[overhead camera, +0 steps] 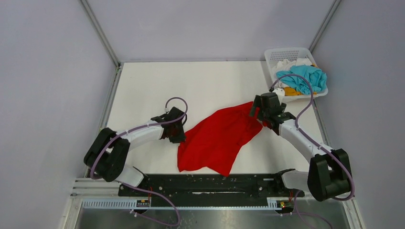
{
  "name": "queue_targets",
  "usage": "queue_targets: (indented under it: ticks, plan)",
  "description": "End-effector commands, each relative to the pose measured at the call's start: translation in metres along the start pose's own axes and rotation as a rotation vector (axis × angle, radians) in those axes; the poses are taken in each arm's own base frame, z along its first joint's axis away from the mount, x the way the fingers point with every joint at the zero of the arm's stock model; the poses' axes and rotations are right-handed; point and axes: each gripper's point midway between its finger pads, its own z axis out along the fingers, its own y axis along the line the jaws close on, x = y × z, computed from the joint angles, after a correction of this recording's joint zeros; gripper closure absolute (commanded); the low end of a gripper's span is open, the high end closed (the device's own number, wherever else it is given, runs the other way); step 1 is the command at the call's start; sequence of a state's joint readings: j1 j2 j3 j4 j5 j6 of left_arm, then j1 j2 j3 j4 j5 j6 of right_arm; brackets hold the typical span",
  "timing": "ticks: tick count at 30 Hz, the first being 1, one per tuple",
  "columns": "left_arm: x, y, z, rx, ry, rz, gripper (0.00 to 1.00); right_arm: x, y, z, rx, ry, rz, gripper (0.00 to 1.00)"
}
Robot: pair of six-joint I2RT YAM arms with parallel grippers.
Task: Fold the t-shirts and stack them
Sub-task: Flatten out the tshirt
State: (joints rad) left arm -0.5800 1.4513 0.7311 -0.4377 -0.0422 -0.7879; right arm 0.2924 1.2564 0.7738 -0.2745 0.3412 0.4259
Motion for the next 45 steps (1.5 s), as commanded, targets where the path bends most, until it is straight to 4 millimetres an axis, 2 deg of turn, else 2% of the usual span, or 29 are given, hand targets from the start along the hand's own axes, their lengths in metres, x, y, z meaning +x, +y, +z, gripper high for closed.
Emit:
queue_targets:
  ticks: [1,3,5,10,13,18,21,23,26,28,31,32,37,41,45]
  plan:
    - [-0.017,-0.005,0.010,-0.025,-0.052,-0.004,1.00,-0.003,-0.015,0.011,0.061,-0.004,0.166,0.01]
    - [-0.028,-0.008,0.004,-0.029,-0.086,0.002,1.00,0.000,-0.025,0.016,0.076,0.034,0.249,0.02]
    - [-0.038,-0.011,-0.004,-0.031,-0.122,0.007,1.00,0.000,-0.028,0.019,0.061,0.058,0.305,0.03]
    - [-0.047,-0.010,-0.017,-0.037,-0.169,0.011,1.00,-0.014,-0.014,0.032,0.005,0.057,0.303,0.04]
    - [-0.048,-0.011,-0.019,-0.026,-0.177,0.002,1.00,-0.015,-0.002,0.047,-0.019,0.083,0.337,0.07]
    - [-0.051,-0.014,-0.022,-0.016,-0.189,-0.013,1.00,0.010,0.016,0.076,-0.058,0.199,0.370,0.17]
    - [-0.056,-0.016,-0.027,-0.009,-0.214,-0.014,1.00,0.011,0.025,0.080,-0.096,0.221,0.346,0.31]
    - [-0.062,-0.018,-0.033,-0.004,-0.236,-0.014,1.00,0.002,0.029,0.077,-0.128,0.200,0.329,0.54]
    - [-0.076,-0.024,-0.049,0.007,-0.288,-0.006,1.00,-0.017,0.028,0.063,-0.143,0.134,0.310,0.97]
    - [-0.089,-0.027,-0.068,0.017,-0.347,-0.010,1.00,-0.038,0.024,0.046,-0.151,0.049,0.300,1.00]
    - [-0.110,-0.032,-0.106,0.060,-0.463,-0.014,1.00,-0.073,0.020,0.009,-0.180,-0.081,0.275,1.00]
    - [-0.117,-0.036,-0.123,0.085,-0.507,-0.016,1.00,-0.089,0.018,-0.012,-0.199,-0.143,0.278,1.00]
    - [-0.144,-0.042,-0.217,0.217,-0.735,-0.033,1.00,-0.144,0.008,-0.101,-0.282,-0.404,0.306,1.00]
    - [-0.150,-0.038,-0.291,0.326,-0.894,-0.037,1.00,-0.173,-0.007,-0.178,-0.322,-0.567,0.313,1.00]
    - [-0.143,-0.036,-0.353,0.452,-0.999,-0.018,1.00,-0.185,-0.013,-0.251,-0.418,-0.705,0.304,1.00]
